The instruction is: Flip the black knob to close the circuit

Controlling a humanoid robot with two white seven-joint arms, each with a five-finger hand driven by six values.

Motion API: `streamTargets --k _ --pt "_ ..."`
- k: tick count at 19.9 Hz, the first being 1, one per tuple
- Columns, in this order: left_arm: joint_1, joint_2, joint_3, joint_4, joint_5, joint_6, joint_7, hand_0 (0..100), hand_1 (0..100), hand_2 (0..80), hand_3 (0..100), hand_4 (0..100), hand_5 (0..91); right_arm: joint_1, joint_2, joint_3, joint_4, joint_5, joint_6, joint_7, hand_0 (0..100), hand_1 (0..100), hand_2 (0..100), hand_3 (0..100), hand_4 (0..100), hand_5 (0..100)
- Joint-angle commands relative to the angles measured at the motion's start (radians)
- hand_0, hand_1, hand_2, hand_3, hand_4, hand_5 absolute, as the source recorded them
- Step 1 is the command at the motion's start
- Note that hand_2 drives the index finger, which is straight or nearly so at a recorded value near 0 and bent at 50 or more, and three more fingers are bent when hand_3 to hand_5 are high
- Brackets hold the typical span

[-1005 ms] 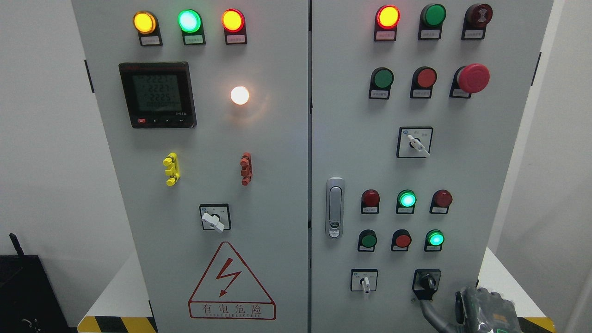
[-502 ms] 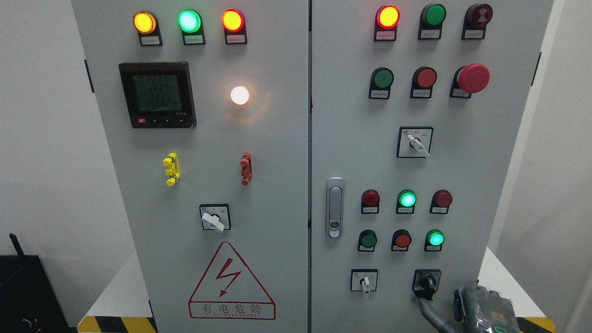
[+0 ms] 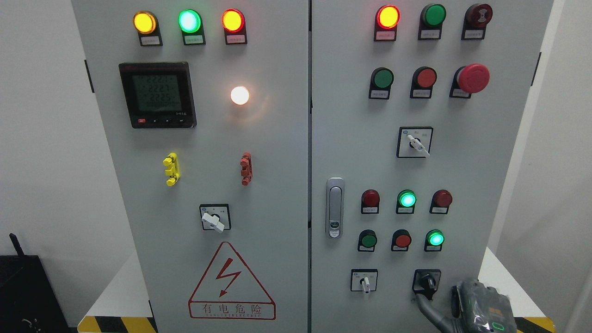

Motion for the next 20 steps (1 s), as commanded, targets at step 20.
streamTargets --k 20 --pt "-0.001 0.000 0.000 0.001 0.000 0.001 0.001 12 56 0.0 0 0 0.0 -0.003 -0.016 -0.008 0.008 -0.075 0.045 -0.001 0 7 92 100 88 91"
